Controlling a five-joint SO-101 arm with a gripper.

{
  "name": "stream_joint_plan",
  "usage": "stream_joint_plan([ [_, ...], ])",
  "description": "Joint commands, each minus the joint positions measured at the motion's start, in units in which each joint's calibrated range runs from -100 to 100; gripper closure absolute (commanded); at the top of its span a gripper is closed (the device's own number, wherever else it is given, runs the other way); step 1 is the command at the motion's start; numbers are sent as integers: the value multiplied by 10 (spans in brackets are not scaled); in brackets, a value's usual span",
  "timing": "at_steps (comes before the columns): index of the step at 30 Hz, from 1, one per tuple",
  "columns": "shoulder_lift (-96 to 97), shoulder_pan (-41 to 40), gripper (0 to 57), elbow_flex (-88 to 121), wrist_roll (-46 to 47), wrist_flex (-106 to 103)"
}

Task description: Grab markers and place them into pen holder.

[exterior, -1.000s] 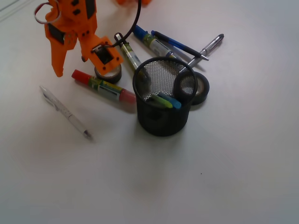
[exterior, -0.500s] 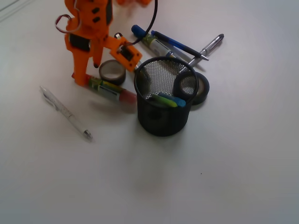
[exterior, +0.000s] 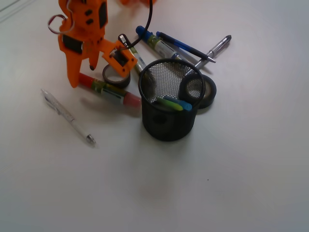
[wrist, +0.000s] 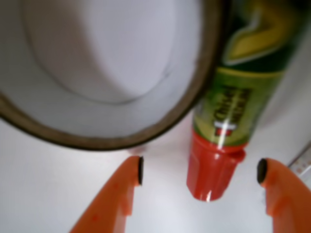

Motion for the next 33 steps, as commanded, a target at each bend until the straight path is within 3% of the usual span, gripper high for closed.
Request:
stream_joint_plan([
  [1, 15, -8, 307, -48, -4, 34],
  [7, 26, -23, 318, -56, -9, 41],
  [17, 27, -22, 574, -57, -9, 38],
  [25, 18, -20, 570, -66, -10, 42],
  [33, -14, -2, 570, -226, -7, 162],
])
